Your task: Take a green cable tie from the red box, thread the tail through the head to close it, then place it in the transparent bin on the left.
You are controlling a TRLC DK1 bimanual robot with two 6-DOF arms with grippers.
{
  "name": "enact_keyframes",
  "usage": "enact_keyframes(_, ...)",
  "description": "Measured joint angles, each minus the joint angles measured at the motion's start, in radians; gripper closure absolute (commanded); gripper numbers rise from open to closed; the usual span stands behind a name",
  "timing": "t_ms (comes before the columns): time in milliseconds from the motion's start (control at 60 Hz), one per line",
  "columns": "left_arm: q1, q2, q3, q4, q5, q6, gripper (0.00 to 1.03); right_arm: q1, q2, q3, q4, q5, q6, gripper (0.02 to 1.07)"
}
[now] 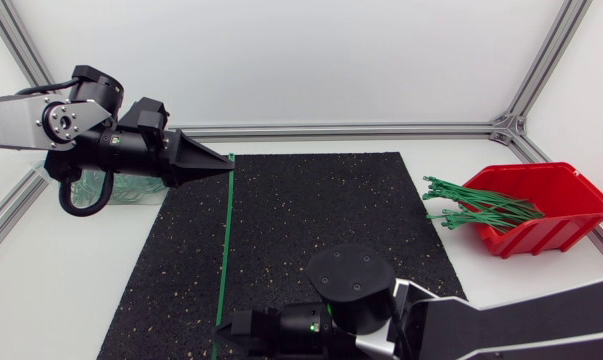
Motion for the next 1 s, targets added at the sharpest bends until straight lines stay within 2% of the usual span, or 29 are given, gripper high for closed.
enact_keyframes(300, 0.0, -0.005, 0.0, 0.0, 0.0, 0.0, 1.0, 0.016, 0.0, 0.0, 0.0, 0.003, 0.0, 0.89)
enact_keyframes(367, 0.0, -0.005, 0.0, 0.0, 0.0, 0.0, 1.0, 0.016, 0.0, 0.0, 0.0, 0.005, 0.0, 0.97)
enact_keyframes(500, 0.0, -0.005, 0.0, 0.0, 0.0, 0.0, 1.0, 0.018, 0.0, -0.001, 0.0, 0.006, 0.0, 1.01)
enact_keyframes(667, 0.001, -0.005, 0.0, 0.0, 0.0, 0.001, 1.0, 0.02, 0.003, -0.006, 0.008, 0.0, 0.013, 1.01)
enact_keyframes(767, 0.002, -0.005, -0.001, -0.003, 0.0, 0.006, 1.0, 0.008, 0.01, -0.006, 0.033, -0.035, 0.102, 1.01)
enact_keyframes(1000, 0.006, -0.036, -0.037, -0.002, 0.0, 0.039, 1.0, -0.04, -0.008, -0.004, 0.036, -0.087, 0.464, 1.01)
